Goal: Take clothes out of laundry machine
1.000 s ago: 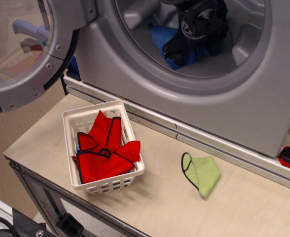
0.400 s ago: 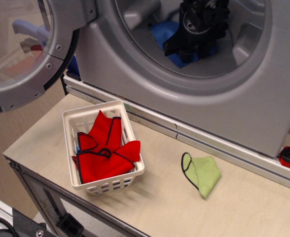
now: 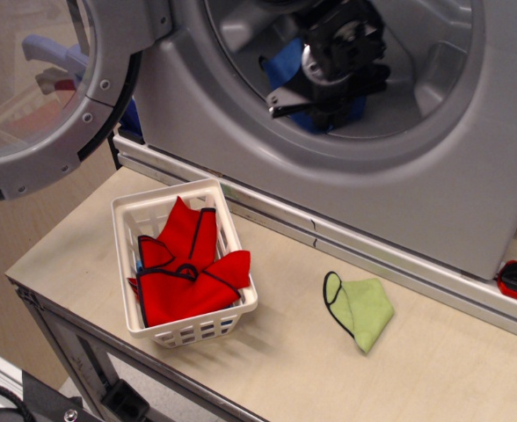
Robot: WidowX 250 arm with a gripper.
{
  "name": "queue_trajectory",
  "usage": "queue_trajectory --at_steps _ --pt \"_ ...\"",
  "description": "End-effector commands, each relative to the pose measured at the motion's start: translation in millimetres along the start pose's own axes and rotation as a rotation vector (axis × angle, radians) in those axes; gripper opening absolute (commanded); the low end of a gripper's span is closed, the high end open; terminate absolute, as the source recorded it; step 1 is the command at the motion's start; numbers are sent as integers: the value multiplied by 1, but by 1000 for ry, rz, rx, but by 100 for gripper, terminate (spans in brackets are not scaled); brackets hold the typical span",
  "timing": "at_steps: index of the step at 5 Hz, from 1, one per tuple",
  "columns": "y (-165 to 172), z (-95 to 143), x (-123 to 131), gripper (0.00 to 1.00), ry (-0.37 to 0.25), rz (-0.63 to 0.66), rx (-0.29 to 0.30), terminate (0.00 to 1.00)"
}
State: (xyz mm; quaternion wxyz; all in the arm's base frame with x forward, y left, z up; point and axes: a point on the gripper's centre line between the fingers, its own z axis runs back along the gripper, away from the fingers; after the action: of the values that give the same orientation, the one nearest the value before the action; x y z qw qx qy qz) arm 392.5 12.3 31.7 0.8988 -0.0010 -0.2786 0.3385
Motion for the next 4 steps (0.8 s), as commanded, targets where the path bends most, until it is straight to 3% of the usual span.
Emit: queue_trajectory --at_steps 1,2,4 --pt "50 67 -2 0 -20 -64 -86 0" --pt "56 96 -1 0 22 -3 20 0" --pt "124 103 -17 0 80 45 179 0"
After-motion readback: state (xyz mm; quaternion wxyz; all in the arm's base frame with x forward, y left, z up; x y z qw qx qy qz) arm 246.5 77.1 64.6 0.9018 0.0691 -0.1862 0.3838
